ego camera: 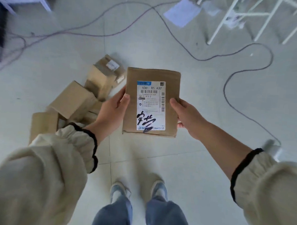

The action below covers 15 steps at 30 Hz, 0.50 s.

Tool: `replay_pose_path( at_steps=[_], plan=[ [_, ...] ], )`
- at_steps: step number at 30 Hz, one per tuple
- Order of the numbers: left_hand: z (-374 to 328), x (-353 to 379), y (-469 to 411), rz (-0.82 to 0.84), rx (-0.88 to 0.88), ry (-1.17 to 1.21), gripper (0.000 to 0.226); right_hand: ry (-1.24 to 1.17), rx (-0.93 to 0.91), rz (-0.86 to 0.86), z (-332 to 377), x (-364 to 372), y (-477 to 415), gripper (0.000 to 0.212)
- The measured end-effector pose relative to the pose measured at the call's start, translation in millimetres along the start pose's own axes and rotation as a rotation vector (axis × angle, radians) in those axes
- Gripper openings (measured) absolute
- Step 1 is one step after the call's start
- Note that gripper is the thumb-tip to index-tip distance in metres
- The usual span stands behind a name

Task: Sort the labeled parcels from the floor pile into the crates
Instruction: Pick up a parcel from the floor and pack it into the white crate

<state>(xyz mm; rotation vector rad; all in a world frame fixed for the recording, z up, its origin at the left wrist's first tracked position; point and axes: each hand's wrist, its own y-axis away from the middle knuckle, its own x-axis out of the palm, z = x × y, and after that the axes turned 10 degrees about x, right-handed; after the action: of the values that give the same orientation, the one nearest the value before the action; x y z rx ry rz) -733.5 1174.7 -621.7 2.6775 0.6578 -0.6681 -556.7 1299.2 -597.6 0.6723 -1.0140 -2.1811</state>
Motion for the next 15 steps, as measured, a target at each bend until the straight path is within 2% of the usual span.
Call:
replay_pose_path(
  at_steps=[3,6,9,15],
  plan=[
    [-123.5,-49.6,28.3,0.023,0.064,-0.022,0.039,-0.02,-0.022,-0.069,52.4,-34.0,117.7,0.035],
    [-204.4,-82.5,57.1,0.089,0.043,-0.05,0.04,-0.069,-0.001,-0.122,82.0,-52.3,213.0,0.043],
    [-253.2,-107.0,80.4,0.132,0.122,-0.072,0.038,-0.167,-0.047,-0.22,96.3,-55.7,278.5,0.04],
    [-309.3,-123.7,104.2,0.193,0.272,-0.144,0.038,-0.338,-0.075,-0.379,89.7,-51.8,350.5,0.04]
  ],
)
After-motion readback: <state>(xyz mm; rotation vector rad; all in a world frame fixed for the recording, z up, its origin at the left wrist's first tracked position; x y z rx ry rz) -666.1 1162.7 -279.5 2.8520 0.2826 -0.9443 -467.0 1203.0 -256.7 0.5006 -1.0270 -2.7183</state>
